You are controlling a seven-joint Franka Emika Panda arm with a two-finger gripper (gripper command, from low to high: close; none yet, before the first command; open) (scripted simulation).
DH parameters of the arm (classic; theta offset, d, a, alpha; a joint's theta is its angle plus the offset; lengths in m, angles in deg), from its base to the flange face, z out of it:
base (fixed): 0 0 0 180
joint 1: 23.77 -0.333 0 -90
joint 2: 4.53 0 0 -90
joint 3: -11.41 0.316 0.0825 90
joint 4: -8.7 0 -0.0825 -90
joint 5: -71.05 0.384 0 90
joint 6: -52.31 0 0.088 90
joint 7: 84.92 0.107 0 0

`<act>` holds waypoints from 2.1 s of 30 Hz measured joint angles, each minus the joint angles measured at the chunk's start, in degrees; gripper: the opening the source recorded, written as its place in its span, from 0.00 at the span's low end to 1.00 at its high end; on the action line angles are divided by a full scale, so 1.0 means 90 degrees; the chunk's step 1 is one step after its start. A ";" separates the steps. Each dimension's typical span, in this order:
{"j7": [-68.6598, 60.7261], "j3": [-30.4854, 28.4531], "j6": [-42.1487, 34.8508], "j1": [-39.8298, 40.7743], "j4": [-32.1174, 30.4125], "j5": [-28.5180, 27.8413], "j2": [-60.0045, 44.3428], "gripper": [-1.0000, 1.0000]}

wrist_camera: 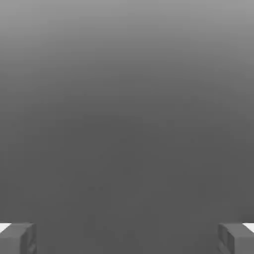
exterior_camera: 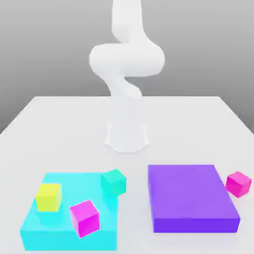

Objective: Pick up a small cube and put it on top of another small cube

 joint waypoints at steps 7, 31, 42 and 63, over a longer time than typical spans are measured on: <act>0.0942 0.1284 0.0710 -0.0019 -0.0469 -0.0596 -0.1638 0.50; 0.4021 0.2384 0.3193 -0.2247 -0.1484 -0.2932 -0.6676 0.50; 0.4351 0.1936 0.3430 -0.2610 -0.1384 -0.3365 -0.7016 0.00; 0.4576 0.0645 0.1190 0.1971 -0.1529 -0.0461 -0.4401 0.00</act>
